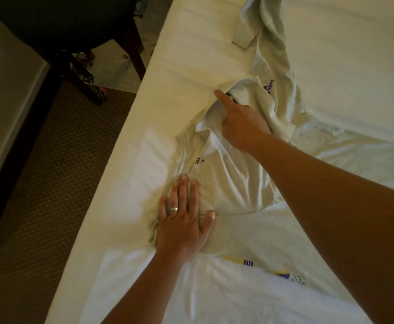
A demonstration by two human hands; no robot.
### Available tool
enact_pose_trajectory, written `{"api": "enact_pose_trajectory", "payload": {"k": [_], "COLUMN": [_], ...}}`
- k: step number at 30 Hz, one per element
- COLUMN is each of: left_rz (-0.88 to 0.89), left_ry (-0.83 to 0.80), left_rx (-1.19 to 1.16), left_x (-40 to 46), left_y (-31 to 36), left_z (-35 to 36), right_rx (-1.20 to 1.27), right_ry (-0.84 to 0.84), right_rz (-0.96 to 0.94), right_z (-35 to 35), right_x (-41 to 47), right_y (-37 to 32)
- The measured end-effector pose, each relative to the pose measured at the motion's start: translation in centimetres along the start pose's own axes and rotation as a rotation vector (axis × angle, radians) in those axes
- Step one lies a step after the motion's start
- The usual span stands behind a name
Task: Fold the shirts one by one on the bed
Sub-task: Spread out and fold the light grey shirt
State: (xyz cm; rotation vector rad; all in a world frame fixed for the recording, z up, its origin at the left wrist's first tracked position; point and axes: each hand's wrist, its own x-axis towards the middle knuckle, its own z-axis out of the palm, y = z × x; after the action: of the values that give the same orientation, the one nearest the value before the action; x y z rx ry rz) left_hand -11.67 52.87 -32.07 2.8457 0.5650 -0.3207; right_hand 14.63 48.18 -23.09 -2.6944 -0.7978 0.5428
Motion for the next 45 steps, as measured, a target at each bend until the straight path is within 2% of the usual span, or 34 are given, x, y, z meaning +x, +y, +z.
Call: {"api": "enact_pose_trajectory", "payload": {"k": [2,4,6,9,11,17,20,22,25,31,36,41,45], "left_rz": [-0.003,-0.005,0.001,0.003,-0.009,-0.036,-0.014,-0.007,-0.008,0.014,0.004,-0.016,-0.062], "left_ry": [0.010,0.014,0.019,0.022,0.015,-0.048,-0.065,-0.047,0.003,0.080,0.045,0.041,0.105], "left_rx": [-0.014,-0.025,-0.030,-0.028,-0.029,-0.050,-0.057,-0.044,-0.020,-0.018,-0.031,-0.037,-0.110], "left_x": [0.1,0.3,0.3,0.2,0.2,0.1,0.4,0.3,0.4,0.5,0.3,0.1,0.1], "left_y": [-0.2,-0.3,-0.3,-0.3,-0.1,0.2,0.0,-0.1,-0.1,-0.3,-0.4,-0.2,0.2], "left_z": [0.3,0.5,0.6,0.5,0.3,-0.5,-0.4,0.0,0.4,1.0,0.5,-1.2,-2.7], "right_rx": [0.086,0.020,0.000,0.210,0.241,0.236,0.260,0.188,0.095,0.034,0.249,0.433,0.550], "right_ry": [-0.051,-0.042,0.091,0.304,0.339,0.121,0.086,0.019,0.016,0.188,0.456,0.675,0.719], "right_rz": [0.023,0.031,0.075,0.179,0.205,0.107,0.022,-0.025,0.000,0.113,0.141,0.293,0.445], "right_z": [0.2,0.4,0.5,-0.1,-0.7,-0.8,-0.8,-0.5,0.4,1.1,0.2,-1.6,-0.5], "right_x": [1.5,2.7,3.2,1.9,0.0,-3.2,-2.6,-1.5,0.9,3.5,1.2,-7.1,-17.4], "right_y": [-0.2,0.0,0.5,0.9,1.2,1.2,0.1,-0.6,-1.3,-1.0,0.0,3.8,6.2]}}
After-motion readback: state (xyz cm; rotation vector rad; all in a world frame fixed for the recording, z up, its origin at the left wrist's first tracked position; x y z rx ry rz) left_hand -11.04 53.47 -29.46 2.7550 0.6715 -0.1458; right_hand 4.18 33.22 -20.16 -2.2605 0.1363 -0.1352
